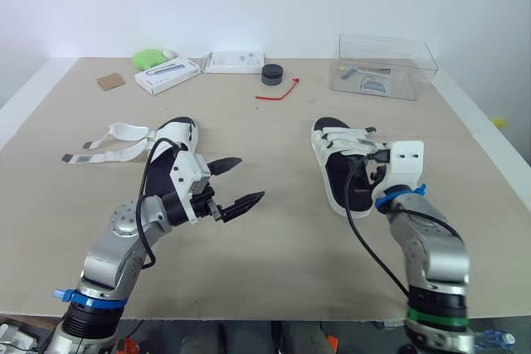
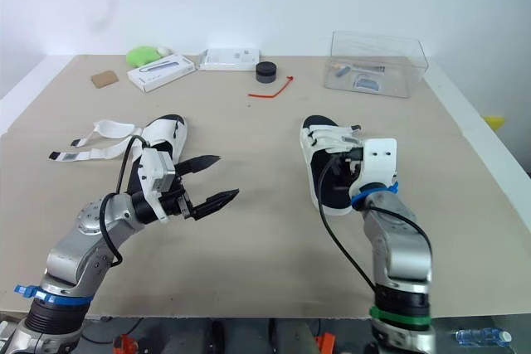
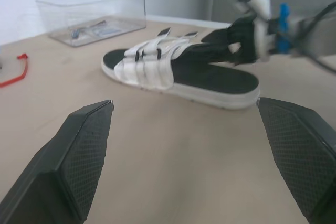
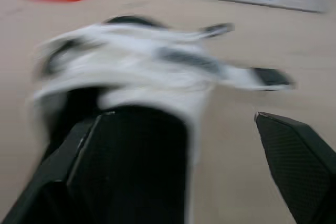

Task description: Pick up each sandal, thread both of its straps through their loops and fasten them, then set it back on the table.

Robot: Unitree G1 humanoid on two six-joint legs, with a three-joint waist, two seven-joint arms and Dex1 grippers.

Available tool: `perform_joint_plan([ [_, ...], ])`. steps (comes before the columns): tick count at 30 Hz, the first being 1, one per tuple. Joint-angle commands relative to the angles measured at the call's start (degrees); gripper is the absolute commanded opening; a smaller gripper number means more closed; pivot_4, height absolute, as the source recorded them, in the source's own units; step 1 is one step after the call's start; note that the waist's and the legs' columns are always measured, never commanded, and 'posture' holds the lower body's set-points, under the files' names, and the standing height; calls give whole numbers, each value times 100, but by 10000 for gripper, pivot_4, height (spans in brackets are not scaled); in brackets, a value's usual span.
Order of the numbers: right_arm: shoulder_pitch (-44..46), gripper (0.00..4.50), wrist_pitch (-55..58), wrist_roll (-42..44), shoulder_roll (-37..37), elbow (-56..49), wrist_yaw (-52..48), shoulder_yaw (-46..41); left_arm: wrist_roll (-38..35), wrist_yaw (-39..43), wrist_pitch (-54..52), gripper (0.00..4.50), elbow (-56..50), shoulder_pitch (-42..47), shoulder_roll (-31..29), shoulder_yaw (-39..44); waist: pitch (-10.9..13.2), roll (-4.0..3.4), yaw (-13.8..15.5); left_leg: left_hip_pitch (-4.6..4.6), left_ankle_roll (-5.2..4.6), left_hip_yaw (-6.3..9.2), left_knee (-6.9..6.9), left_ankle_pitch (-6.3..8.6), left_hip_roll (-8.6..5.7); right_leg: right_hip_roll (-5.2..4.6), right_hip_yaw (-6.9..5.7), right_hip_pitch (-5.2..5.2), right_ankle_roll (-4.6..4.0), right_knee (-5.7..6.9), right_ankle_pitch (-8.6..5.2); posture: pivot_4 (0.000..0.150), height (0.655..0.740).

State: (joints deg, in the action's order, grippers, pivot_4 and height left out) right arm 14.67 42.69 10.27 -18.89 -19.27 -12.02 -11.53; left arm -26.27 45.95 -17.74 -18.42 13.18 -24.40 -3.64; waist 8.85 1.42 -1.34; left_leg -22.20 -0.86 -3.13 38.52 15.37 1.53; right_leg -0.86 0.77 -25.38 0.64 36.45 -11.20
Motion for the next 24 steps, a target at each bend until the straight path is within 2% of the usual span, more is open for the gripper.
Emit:
perform_joint_plan([
  [1, -369, 44764, -324, 607, -657, -528, -1317, 33, 32, 11, 150, 45000, -36, 55, -24, 66, 1, 1, 2, 2, 0, 0, 0, 0, -1, 0, 1, 1, 1, 0, 0, 1500, 7400],
  [3, -697, 44764, -930, 911, -1282, -631, -2566, 183, 56, -27, 150, 45000, 11, 85, -40, 111, 2, -1, 6, 3, 0, 0, 1, 0, -2, 0, 0, 3, 2, -1, 0, 1500, 7400],
  [5, -839, 44764, -1435, 1141, -1697, -579, -3397, 267, 86, -68, 147, 45000, 41, 103, -54, 143, 5, 9, 0, 12, -3, 0, 1, 2, -2, 0, 0, 10, 5, -3, -3, 1500, 7400],
  [6, -785, 44764, -1711, 1266, -1834, -457, -3821, 279, 106, -187, 132, 45000, 82, 142, -31, 208, 7, 12, -7, 13, -3, 0, 2, 2, 0, 5, -1, 11, 5, -4, -2, 1500, 7400],
  [8, -120, 44764, -2002, 1770, -1832, -52, -4545, 276, 316, -778, 41, 45000, 219, 347, 79, 418, 15, 24, -15, 23, -3, -4, 3, 2, 1, 13, 3, 13, 8, -5, 2, 1500, 7400],
  [10, 754, 44764, -1828, 2202, -1599, 465, -4855, 411, 768, -1423, -9, 45000, 324, 496, 157, 487, 39, 47, -48, 30, -5, 1, 10, 0, 2, 39, 20, 15, 3, -5, 28, 1500, 7400],
  [12, 1222, 44764, -1862, 2236, -1400, 834, -5038, 648, 976, -1954, -161, 45000, 338, 591, 324, 537, 47, 65, -41, 43, -20, 22, 12, -12, 0, 65, 30, 21, -11, -22, 61, 1500, 7400],
  [14, 1532, 44764, -2075, 2120, -1205, 1141, -5242, 926, 1160, -2399, -332, 45000, 258, 653, 499, 535, 45, 75, -18, 75, -24, 27, 3, -15, 9, 73, 27, 48, -26, -23, 59, 1500, 7400],
  [18, 2114, 44764, -2562, 1756, -770, 1909, -5560, 1505, 1482, -3383, -1072, 45000, -212, 534, 924, 522, 45, 74, 15, 71, -23, 25, -8, -15, 19, 76, 30, 39, -39, -20, 53, 1500, 7400],
  [20, 2366, 44764, -2697, 1669, -625, 2309, -5685, 1646, 1654, -3864, -1452, 45000, -545, 362, 1156, 546, 46, 74, 10, 32, -18, 19, -8, -12, 14, 62, 38, 6, -72, -14, 72, 1500, 7400],
  [24, 2714, 44764, -2904, 1546, -472, 3000, -5870, 1723, 1792, -4458, -2001, 45000, -1000, 68, 1560, 603, 45, 74, 15, 15, -4, 17, -4, -4, 8, 45, 38, 1, -60, -26, 79, 1500, 7400],
])
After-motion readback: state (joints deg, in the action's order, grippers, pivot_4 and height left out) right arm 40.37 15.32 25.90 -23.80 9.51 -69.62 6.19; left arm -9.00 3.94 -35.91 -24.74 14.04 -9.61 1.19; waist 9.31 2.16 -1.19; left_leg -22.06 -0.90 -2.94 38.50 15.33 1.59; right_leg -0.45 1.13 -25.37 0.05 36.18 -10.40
